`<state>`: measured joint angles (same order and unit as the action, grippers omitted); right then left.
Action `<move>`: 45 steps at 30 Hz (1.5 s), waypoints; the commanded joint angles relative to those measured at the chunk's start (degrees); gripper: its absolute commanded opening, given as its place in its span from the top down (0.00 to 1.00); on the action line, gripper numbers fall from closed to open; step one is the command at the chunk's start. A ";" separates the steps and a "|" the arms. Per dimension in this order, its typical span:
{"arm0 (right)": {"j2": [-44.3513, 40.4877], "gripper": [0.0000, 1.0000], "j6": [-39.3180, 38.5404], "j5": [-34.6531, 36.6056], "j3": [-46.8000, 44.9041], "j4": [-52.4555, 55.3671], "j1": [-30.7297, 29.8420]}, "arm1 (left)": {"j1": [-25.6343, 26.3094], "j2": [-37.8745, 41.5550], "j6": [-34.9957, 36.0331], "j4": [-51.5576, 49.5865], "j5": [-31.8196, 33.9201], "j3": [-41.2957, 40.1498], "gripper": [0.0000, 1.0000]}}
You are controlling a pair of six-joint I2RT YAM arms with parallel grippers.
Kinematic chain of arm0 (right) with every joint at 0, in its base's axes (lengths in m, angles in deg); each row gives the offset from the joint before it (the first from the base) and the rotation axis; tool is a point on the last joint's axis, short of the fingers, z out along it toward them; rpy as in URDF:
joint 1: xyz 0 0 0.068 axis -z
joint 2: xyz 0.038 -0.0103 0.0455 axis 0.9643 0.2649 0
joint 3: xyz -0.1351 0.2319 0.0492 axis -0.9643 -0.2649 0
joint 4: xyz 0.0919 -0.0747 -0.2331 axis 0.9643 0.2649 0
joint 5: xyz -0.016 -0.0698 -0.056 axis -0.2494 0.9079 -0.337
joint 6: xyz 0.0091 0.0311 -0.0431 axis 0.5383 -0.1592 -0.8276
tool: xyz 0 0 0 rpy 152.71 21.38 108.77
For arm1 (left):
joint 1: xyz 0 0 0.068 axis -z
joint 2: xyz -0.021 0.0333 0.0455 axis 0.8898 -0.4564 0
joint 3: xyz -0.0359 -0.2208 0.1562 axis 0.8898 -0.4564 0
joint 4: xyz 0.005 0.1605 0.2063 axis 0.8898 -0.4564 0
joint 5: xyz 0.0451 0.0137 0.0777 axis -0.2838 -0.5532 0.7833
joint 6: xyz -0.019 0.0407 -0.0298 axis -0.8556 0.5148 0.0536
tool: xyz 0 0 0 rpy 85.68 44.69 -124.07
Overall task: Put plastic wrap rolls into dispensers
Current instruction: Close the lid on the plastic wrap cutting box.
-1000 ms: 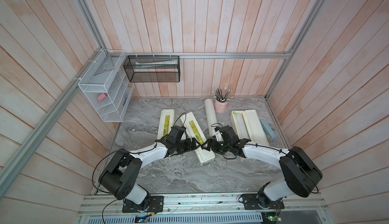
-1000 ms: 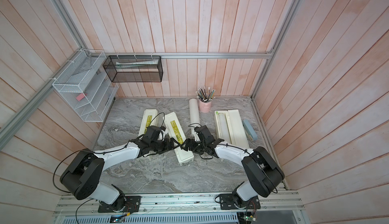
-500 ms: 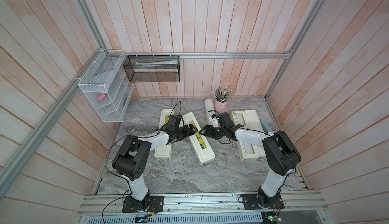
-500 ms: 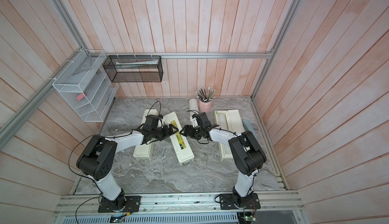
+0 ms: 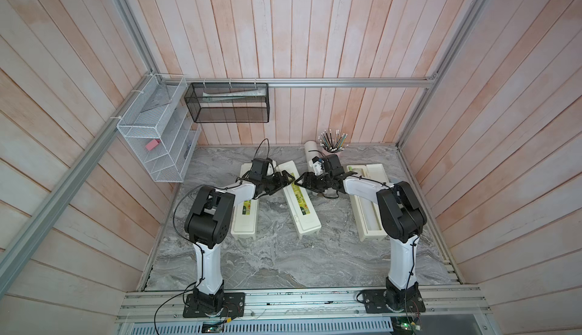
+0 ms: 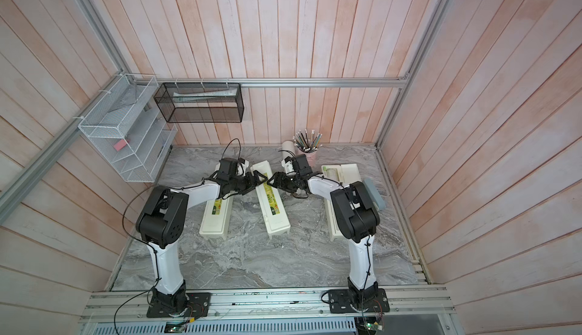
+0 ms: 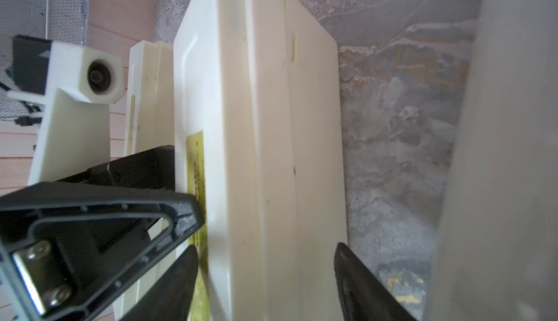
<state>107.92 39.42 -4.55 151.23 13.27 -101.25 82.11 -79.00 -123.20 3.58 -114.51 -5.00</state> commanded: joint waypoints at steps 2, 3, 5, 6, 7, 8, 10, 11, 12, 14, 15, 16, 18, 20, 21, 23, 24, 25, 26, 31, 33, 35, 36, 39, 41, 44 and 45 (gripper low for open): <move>3.59 0.36 0.16 0.95 1.40 2.94 0.28 | -0.20 -5.32 2.77 -8.79 2.49 1.26 0.15; 3.22 0.39 0.30 1.08 0.76 2.83 -0.16 | -0.13 -5.55 2.88 -8.87 1.98 1.51 0.15; 2.13 0.42 1.22 1.52 -1.27 2.40 -1.33 | -0.04 -5.41 3.38 -9.05 2.08 1.35 0.17; 1.77 0.42 1.96 1.08 -2.45 1.84 -1.74 | -0.02 -5.41 3.65 -9.14 2.12 1.18 0.17; 1.36 0.43 3.14 -0.22 -4.34 0.38 -2.17 | -0.02 -5.35 3.95 -9.22 2.12 0.99 0.17; 0.93 0.44 4.29 -1.23 -6.12 -1.19 -2.60 | -0.04 -5.57 4.25 -9.52 2.03 0.93 0.18; 0.11 0.46 5.62 -0.86 -8.86 -2.00 -3.49 | 0.11 -5.99 4.84 -10.23 1.45 1.07 0.19; -0.61 0.47 6.46 -0.73 -10.63 -2.64 -3.94 | 0.25 -6.03 5.22 -10.66 1.09 1.07 0.20; -1.32 0.47 7.59 -1.37 -12.44 -4.13 -4.42 | 0.62 -5.73 5.59 -11.10 1.06 0.97 0.20; -3.23 0.47 10.52 -2.91 -16.87 -8.35 -5.45 | 1.81 -4.71 5.71 -11.06 1.79 -0.30 0.20; -4.04 0.47 11.37 -2.89 -18.39 -9.33 -6.12 | 2.39 -4.17 5.63 -10.94 2.06 -0.98 0.20; -5.09 0.47 12.15 -2.45 -19.78 -10.02 -6.82 | 2.99 -3.54 5.40 -10.55 2.20 -2.00 0.20; -6.73 0.47 13.75 -2.04 -22.81 -11.77 -8.15 | 3.96 -2.22 4.48 -9.11 2.12 -4.57 0.20; -8.43 0.47 16.05 -2.06 -26.22 -14.83 -9.54 | 4.84 -0.38 3.26 -7.35 2.11 -7.82 0.20; -9.19 0.47 16.90 -1.82 -27.54 -15.66 -10.16 | 5.19 0.41 2.93 -6.98 2.20 -9.21 0.20; -11.08 0.48 18.97 -0.94 -30.50 -17.56 -11.74 | 5.88 2.81 2.01 -5.95 2.46 -12.73 0.20; -11.84 0.48 19.88 -0.67 -31.58 -18.39 -12.55 | 6.23 3.78 1.68 -5.24 2.51 -14.28 0.20; -12.71 0.48 20.95 -0.30 -32.68 -18.93 -13.45 | 6.54 4.97 1.39 -5.42 2.40 -15.56 0.20; -13.77 0.48 21.63 0.46 -33.49 -19.24 -14.57 | 6.87 6.16 1.23 -5.82 2.37 -16.81 0.20; -18.79 0.43 20.45 8.86 -34.42 -14.37 -15.31 | 7.21 10.79 1.89 -7.12 4.17 -19.78 0.19; -19.48 0.40 18.79 11.29 -32.98 -11.74 -13.48 | 7.11 10.50 2.77 -8.73 5.16 -18.86 0.19; -19.52 0.35 17.61 12.34 -31.60 -11.21 -11.10 | 7.01 9.74 3.25 -10.27 4.95 -17.81 0.19; -19.34 0.32 17.25 12.43 -30.65 -10.84 -9.98 | 7.01 9.70 3.26 -10.24 4.77 -17.89 0.19; -18.98 0.28 16.10 12.67 -27.65 -9.83 -7.61 | 7.01 9.78 2.73 -9.10 4.84 -18.95 0.19; -18.51 0.27 15.42 12.07 -25.26 -8.93 -6.22 | 7.01 9.44 2.65 -9.25 4.45 -19.23 0.19; -17.70 0.26 14.69 12.53 -22.37 -7.83 -4.75 | 7.13 9.54 2.38 -8.91 4.23 -19.84 0.19; -16.95 0.26 14.40 12.19 -21.28 -7.40 -4.19 | 7.27 9.53 2.37 -8.89 4.18 -19.95 0.19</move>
<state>89.10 55.90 6.57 127.05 2.43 -106.30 88.10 -65.84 -121.95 5.35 -110.58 -21.21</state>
